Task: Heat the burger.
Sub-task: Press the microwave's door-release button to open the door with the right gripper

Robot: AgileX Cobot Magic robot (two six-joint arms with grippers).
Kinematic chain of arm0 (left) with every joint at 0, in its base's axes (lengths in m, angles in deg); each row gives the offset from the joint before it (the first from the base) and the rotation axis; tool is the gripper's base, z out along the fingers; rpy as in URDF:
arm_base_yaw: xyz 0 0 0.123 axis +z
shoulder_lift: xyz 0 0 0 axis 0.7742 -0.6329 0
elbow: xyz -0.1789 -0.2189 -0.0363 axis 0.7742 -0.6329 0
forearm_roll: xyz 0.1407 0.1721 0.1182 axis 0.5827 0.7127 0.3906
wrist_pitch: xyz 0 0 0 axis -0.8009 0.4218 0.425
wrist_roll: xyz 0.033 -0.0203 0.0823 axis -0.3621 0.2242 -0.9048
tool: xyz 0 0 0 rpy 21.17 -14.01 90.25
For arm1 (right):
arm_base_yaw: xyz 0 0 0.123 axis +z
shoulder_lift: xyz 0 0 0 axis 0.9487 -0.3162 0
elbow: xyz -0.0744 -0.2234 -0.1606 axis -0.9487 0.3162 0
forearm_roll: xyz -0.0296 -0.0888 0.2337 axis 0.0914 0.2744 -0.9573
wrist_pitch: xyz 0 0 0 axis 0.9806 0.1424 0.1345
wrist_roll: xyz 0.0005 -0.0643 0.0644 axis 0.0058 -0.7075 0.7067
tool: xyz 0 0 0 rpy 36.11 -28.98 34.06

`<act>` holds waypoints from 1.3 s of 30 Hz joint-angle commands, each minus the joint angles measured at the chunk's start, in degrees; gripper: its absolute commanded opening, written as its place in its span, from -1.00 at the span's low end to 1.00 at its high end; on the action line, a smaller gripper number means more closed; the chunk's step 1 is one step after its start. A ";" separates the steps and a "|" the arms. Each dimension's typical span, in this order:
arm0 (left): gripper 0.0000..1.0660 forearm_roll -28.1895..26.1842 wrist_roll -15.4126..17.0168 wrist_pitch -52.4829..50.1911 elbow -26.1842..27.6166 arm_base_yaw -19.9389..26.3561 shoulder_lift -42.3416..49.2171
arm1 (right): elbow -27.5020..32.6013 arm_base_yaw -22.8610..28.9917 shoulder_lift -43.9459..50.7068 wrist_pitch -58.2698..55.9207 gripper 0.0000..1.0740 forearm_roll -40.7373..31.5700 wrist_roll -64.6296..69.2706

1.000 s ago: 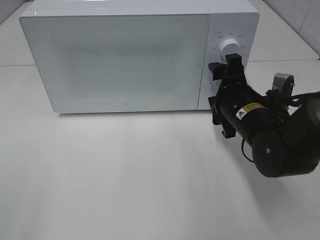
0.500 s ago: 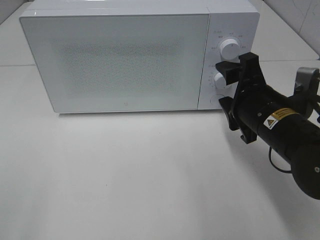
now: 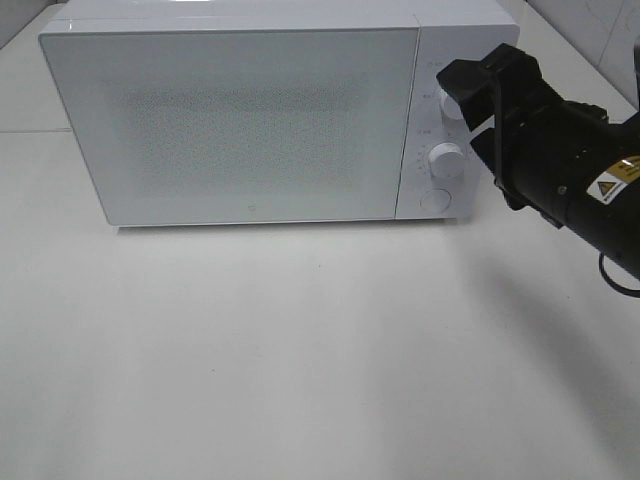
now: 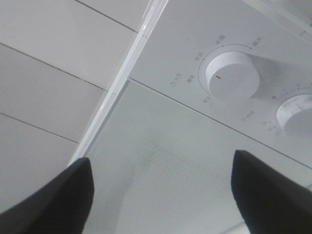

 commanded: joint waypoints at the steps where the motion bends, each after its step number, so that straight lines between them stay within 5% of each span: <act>1: 0.88 0.06 0.29 -0.11 -0.06 0.23 0.63 | -1.03 -1.20 3.27 -7.91 0.33 0.34 -7.28; 6: 0.88 0.06 0.29 -0.11 -0.06 0.23 0.63 | -4.87 -3.78 8.65 -26.30 0.33 0.34 -19.94; 8: 0.88 0.06 0.29 -0.11 -0.06 0.23 0.63 | -9.40 -5.50 12.66 -44.00 0.33 0.34 -33.86; 11: 0.88 0.06 0.29 -0.11 -0.06 0.23 0.63 | -10.43 -5.73 13.35 -48.19 0.33 0.34 -36.55; 13: 0.88 0.06 0.29 -0.11 -0.06 0.23 0.63 | -13.81 -5.79 15.93 -63.83 0.33 0.34 -46.70; 19: 0.88 0.06 0.29 -0.11 -0.06 0.23 0.63 | -17.70 -5.79 18.74 -81.59 0.33 2.52 -50.82; 33: 0.88 0.06 0.29 -0.11 -0.06 0.23 0.63 | -18.96 -5.79 32.37 -101.53 0.43 12.72 -49.85; 39: 0.88 0.06 0.29 -0.11 -0.06 0.23 0.63 | -18.96 -5.79 45.38 -105.94 0.44 16.21 -48.70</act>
